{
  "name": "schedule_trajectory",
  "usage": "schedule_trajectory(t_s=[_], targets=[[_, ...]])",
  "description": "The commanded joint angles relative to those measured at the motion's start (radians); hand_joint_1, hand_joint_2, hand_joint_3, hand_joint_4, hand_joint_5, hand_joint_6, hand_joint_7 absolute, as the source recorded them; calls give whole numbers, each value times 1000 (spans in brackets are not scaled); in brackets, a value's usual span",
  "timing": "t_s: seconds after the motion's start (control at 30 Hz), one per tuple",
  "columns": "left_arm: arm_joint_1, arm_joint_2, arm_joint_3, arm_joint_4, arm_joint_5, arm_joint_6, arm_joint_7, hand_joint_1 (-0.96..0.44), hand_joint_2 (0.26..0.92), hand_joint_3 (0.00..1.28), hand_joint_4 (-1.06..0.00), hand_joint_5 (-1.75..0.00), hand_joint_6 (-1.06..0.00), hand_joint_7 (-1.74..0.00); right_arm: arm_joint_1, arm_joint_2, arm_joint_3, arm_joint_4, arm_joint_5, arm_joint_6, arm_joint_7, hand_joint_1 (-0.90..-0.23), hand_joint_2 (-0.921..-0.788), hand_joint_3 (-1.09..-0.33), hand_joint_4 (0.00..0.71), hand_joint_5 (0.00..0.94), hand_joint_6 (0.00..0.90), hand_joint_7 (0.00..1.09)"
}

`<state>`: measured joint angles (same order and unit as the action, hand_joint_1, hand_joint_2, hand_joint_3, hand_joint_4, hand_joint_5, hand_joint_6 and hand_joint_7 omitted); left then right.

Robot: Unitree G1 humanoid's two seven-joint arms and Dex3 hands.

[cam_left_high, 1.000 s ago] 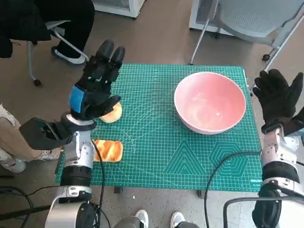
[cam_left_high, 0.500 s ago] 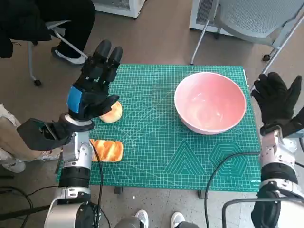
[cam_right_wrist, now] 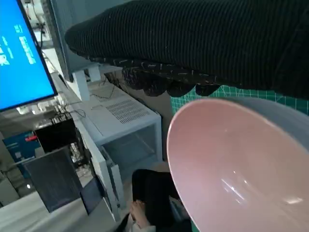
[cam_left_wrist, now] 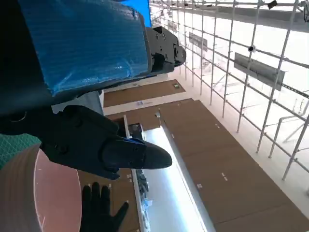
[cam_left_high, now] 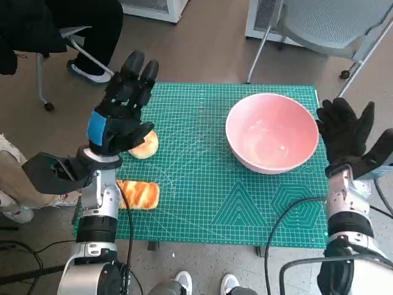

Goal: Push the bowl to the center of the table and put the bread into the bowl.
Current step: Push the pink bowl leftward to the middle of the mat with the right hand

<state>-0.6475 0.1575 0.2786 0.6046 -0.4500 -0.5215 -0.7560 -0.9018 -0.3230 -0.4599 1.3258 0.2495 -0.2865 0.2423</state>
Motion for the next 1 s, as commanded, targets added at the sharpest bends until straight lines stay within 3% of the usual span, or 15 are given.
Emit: schedule_trajectory(t_s=[0.03,0.63,1.0], targets=[[-1,6,-1,2,-3,-3,-2,-517,921,235,-33,-7,-173,-22,16,21,10,12,-20,15,1,-644,-921,-814,151,12,232,117],[0,5,2,5,-9,-1,-6,-518,921,233,-41,-8,-176,-27,4,57,38,10,-64,6,17,-657,-921,-814,147,4,219,100],[0,4,2,3,-3,-8,4,-516,921,235,-42,-7,-175,-28,-12,91,41,10,-66,10,14,-656,-921,-814,151,4,221,97]])
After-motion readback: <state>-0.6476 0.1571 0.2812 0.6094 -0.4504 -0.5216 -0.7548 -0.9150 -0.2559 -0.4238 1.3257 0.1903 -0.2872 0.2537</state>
